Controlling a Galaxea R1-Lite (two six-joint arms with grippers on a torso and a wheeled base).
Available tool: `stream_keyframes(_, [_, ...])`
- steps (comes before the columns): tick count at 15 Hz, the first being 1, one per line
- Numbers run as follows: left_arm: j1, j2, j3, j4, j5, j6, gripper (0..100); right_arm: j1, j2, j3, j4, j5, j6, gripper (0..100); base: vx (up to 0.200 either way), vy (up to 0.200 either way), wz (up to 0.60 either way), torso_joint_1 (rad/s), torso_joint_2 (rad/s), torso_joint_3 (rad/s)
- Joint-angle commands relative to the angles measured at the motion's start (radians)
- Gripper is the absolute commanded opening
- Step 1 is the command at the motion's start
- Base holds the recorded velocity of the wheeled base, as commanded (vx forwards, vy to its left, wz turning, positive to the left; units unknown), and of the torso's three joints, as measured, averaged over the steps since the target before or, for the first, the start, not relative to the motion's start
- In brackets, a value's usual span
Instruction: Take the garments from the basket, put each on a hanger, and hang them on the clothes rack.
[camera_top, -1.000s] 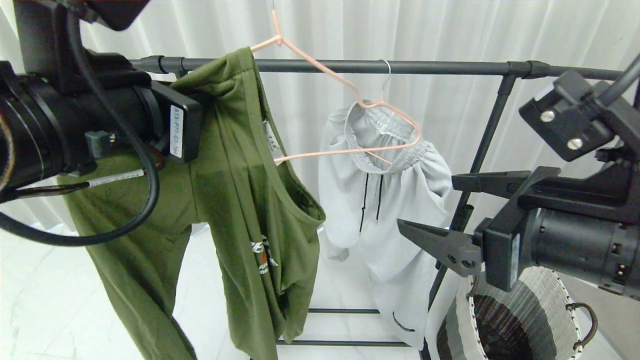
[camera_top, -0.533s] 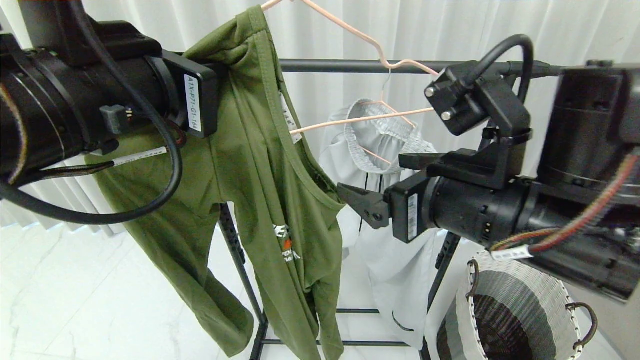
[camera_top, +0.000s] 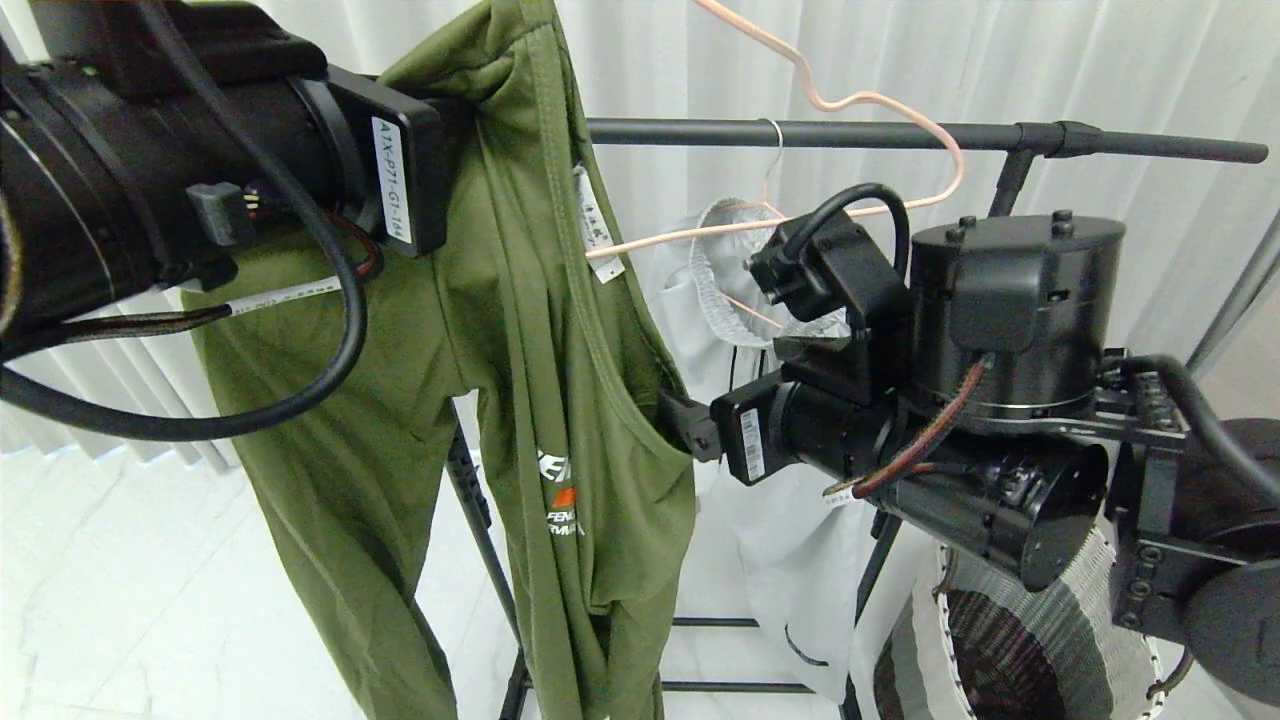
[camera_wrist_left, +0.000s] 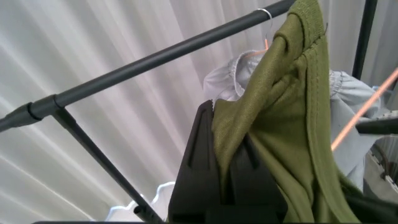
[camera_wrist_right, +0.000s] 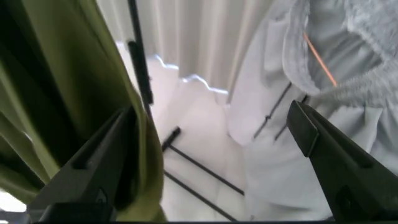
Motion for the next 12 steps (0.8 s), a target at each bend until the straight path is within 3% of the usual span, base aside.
stream_keyframes(1, [0.0, 0.001, -0.005, 0.0, 0.0, 0.001, 0, 0.0, -0.009, 0.043, 0.0, -0.014, -0.004, 100, 0.0, 0.0, 0.0, 0.0, 0.0, 0.0])
stream_keyframes(4, [0.034, 0.001, -0.003, 0.0, 0.0, 0.009, 0, -0.055, -0.096, 0.157, 0.0, -0.048, -0.03, 100, 0.0, 0.0, 0.0, 0.0, 0.0, 0.0])
stream_keyframes(7, [0.075, 0.001, 0.003, 0.0, 0.0, 0.021, 0, -0.207, -0.191, 0.214, 0.001, -0.039, -0.091, 100, 0.0, 0.0, 0.0, 0.0, 0.0, 0.0])
stream_keyframes(9, [0.095, 0.0, 0.012, 0.0, -0.003, 0.075, 0, -0.293, -0.221, 0.206, 0.001, -0.032, -0.117, 100, 0.0, 0.0, 0.0, 0.0, 0.0, 0.0])
stream_keyframes(12, [0.132, -0.003, 0.029, 0.0, -0.046, 0.171, 0, -0.336, -0.256, 0.206, 0.006, -0.022, -0.125, 100, 0.0, 0.0, 0.0, 0.0, 0.0, 0.0])
